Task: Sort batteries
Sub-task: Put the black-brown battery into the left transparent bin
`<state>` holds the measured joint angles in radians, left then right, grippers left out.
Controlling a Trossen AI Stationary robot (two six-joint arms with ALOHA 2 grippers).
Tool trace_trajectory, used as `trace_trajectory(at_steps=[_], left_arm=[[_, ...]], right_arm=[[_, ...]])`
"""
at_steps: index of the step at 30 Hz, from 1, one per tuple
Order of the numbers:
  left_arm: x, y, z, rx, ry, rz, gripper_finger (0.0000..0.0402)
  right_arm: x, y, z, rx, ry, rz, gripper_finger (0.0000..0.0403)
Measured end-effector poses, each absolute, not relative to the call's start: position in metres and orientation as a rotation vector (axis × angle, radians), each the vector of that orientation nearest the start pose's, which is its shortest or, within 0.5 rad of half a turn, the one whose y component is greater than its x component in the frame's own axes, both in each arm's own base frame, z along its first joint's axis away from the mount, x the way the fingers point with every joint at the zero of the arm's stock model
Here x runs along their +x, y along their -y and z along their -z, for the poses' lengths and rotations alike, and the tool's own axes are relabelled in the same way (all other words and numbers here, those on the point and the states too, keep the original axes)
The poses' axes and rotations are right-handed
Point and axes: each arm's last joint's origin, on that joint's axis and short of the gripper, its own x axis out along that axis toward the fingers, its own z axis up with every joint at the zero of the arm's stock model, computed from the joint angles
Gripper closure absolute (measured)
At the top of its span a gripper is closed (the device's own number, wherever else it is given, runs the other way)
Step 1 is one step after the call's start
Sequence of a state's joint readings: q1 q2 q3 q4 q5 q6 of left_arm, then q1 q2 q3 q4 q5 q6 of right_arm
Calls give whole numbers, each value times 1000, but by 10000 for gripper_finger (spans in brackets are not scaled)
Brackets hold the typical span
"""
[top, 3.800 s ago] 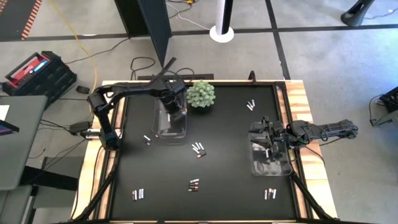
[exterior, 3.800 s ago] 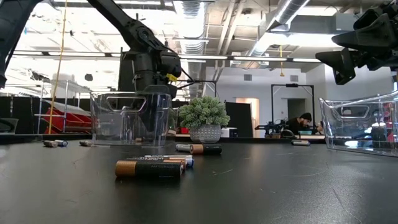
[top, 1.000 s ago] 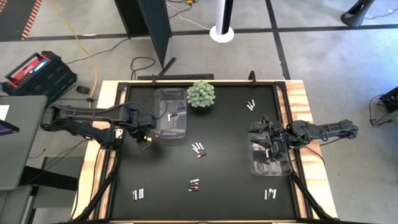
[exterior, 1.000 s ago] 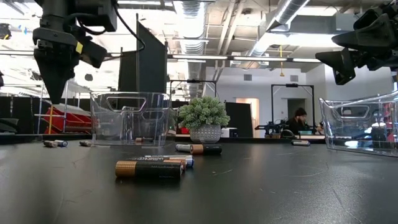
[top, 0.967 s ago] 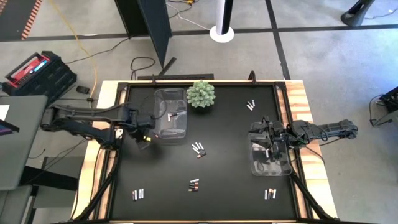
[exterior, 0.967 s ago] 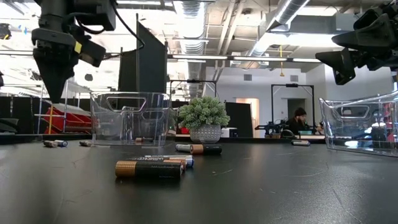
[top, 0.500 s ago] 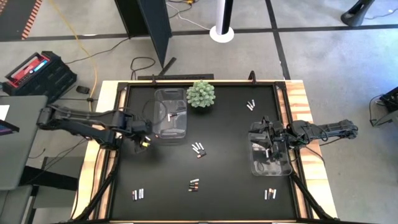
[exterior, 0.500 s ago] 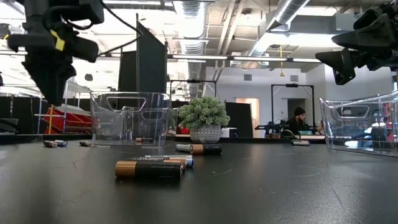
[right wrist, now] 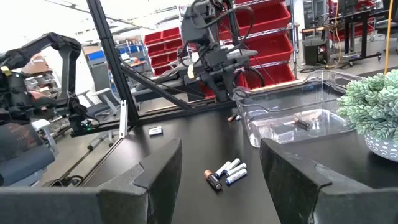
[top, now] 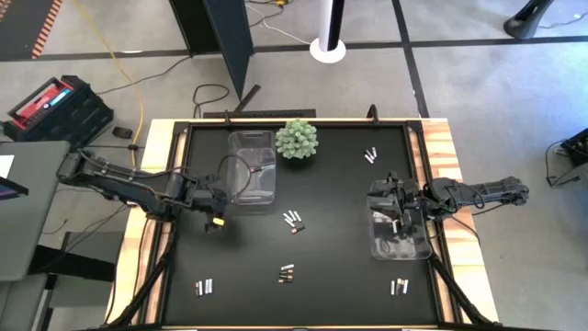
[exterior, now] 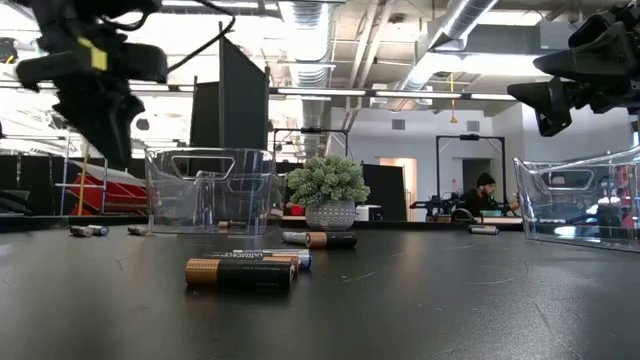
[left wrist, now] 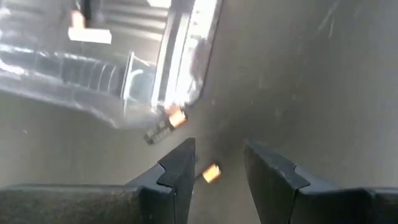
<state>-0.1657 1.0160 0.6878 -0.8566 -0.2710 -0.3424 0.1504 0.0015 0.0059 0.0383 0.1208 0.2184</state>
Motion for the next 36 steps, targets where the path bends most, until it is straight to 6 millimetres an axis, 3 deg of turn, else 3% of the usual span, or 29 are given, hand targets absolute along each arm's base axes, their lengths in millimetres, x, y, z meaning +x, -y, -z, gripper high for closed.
trace_trajectory(at_steps=[9,16,36], left_arm=[[147,25,-188,-172,-989,-286,272],[136,22,-167,-178,-1045,-320,272],[129,20,-145,-95,-1075,-292,272]], right_arm=[[97,-11,-169,224,39,-34,168],[97,-11,-169,224,39,-34,168],[97,-11,-169,224,39,-34,168]])
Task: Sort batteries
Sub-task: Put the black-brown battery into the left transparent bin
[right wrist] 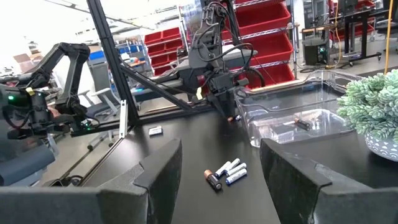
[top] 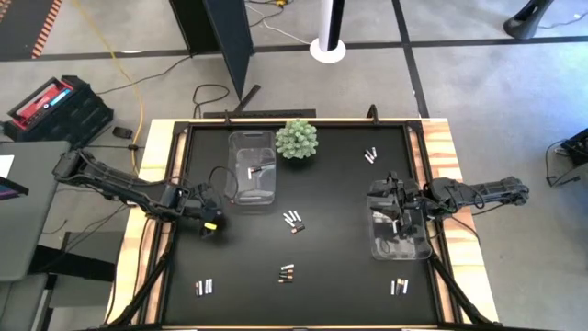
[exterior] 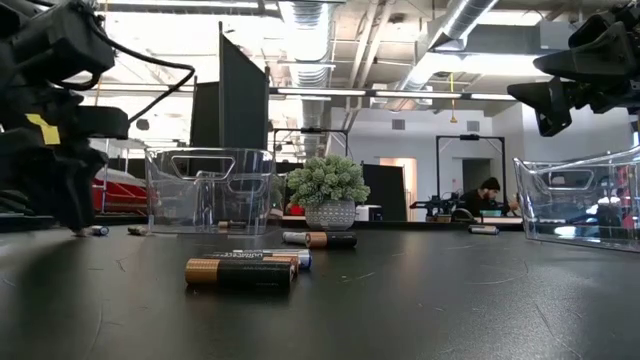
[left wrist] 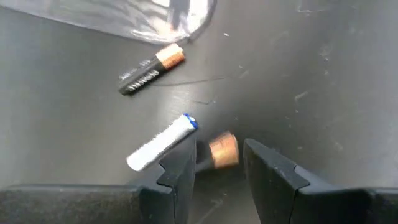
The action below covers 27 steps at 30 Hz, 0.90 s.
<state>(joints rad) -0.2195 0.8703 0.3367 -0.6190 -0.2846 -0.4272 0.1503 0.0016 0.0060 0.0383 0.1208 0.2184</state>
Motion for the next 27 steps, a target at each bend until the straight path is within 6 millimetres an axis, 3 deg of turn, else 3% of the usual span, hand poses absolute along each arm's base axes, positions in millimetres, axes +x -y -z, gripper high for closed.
trace_trajectory(at_steps=[13,17,22,27], left_arm=[[128,21,-144,-116,-1077,-285,272],[135,22,-156,-184,-1024,-327,272],[136,19,-175,-273,-969,-513,272],[120,15,-172,-449,-1035,-769,272]], right_arm=[[97,-11,-169,224,39,-34,168],[97,-11,-169,224,39,-34,168],[97,-11,-169,224,39,-34,168],[97,-11,-169,224,39,-34,168]])
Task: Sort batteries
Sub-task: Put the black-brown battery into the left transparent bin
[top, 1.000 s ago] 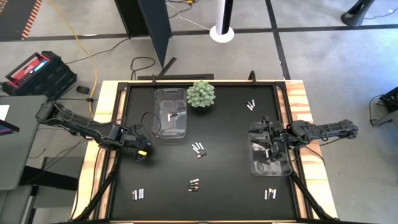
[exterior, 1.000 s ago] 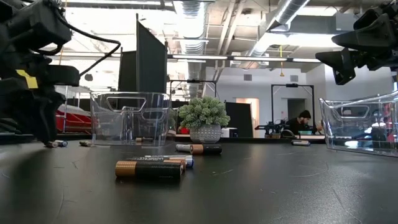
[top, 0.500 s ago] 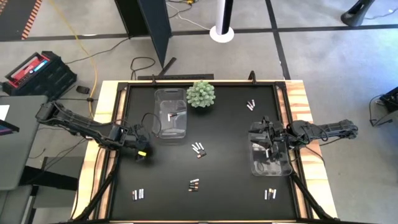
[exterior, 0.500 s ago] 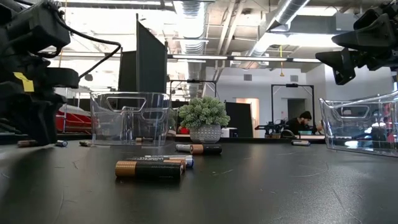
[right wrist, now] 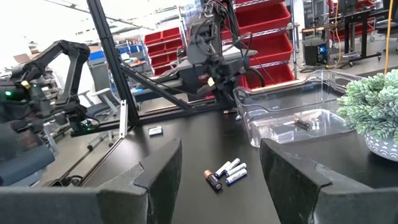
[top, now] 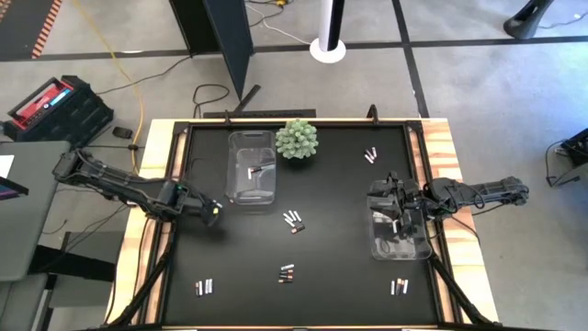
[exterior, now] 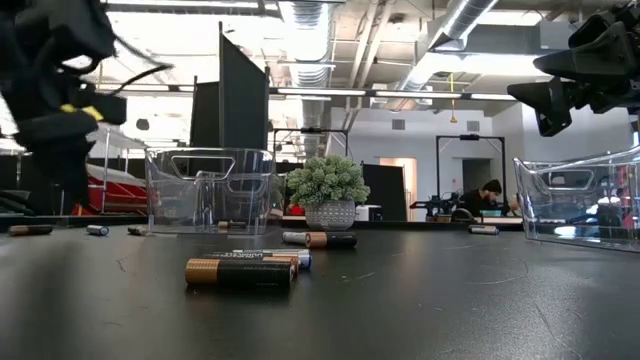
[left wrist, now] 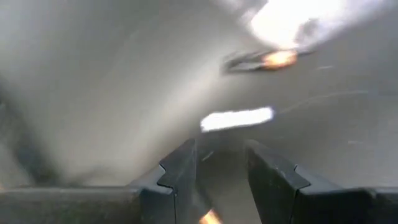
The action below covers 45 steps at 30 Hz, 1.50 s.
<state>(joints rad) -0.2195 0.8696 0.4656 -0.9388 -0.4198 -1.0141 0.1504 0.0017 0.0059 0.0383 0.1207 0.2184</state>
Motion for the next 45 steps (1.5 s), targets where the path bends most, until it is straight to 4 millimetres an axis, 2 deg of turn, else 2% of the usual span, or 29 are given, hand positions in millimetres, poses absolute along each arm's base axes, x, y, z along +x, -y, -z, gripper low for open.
trace_trajectory(at_steps=[2,10,14,17,25,34,37,43,45], left_arm=[[115,14,-170,-492,-1055,-829,272],[119,11,-166,-524,-1131,-811,272],[118,10,-159,-447,-1318,-737,272],[122,9,-154,-435,-1397,-681,272],[131,6,-148,-457,-1416,-677,272],[133,7,-145,-413,-1488,-522,273],[135,8,-145,-393,-1489,-461,293],[135,9,-145,-374,-1493,-416,378],[135,9,-145,-374,-1494,-416,386]], right_arm=[[97,-11,-169,224,39,-34,168],[97,-11,-169,224,39,-34,168],[97,-11,-169,224,39,-34,168],[97,-11,-169,224,39,-34,168],[97,-11,-169,224,39,-34,168],[97,-11,-169,224,39,-34,168],[97,-11,-169,224,39,-34,168],[97,-11,-169,224,39,-34,168],[97,-11,-169,224,39,-34,168]])
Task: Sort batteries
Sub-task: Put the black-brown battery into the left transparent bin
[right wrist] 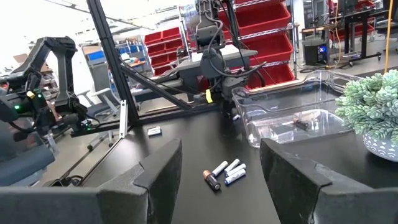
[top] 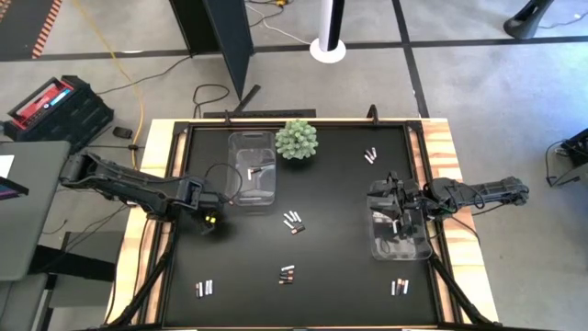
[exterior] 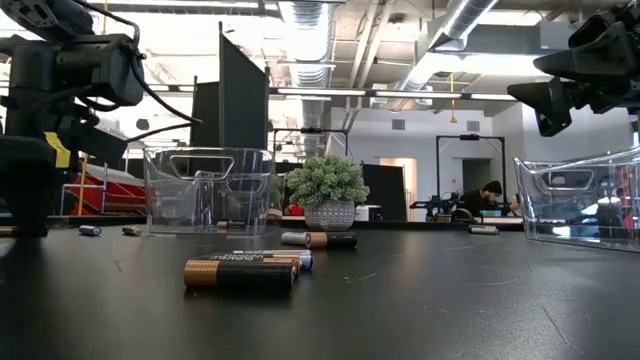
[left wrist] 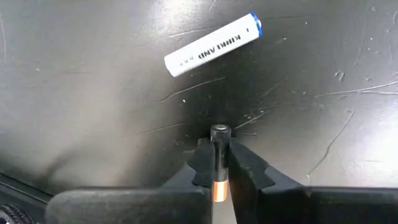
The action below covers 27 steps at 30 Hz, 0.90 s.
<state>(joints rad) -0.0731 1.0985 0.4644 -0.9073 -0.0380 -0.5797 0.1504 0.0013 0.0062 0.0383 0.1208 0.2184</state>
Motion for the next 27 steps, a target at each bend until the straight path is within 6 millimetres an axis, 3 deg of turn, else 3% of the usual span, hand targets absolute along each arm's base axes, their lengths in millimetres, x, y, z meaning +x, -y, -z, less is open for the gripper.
trace_trajectory(at_steps=[6,13,21,27], left_arm=[[135,9,-145,-370,-1491,-428,366],[137,9,-153,-428,-1494,-478,378],[148,10,-184,-458,-1462,-513,377],[154,10,-221,-448,-1465,-512,377]], right_arm=[[97,-11,-169,224,40,-34,168],[97,-11,-169,224,39,-34,168],[97,-11,-169,224,39,-34,168],[97,-11,-169,224,39,-34,168]])
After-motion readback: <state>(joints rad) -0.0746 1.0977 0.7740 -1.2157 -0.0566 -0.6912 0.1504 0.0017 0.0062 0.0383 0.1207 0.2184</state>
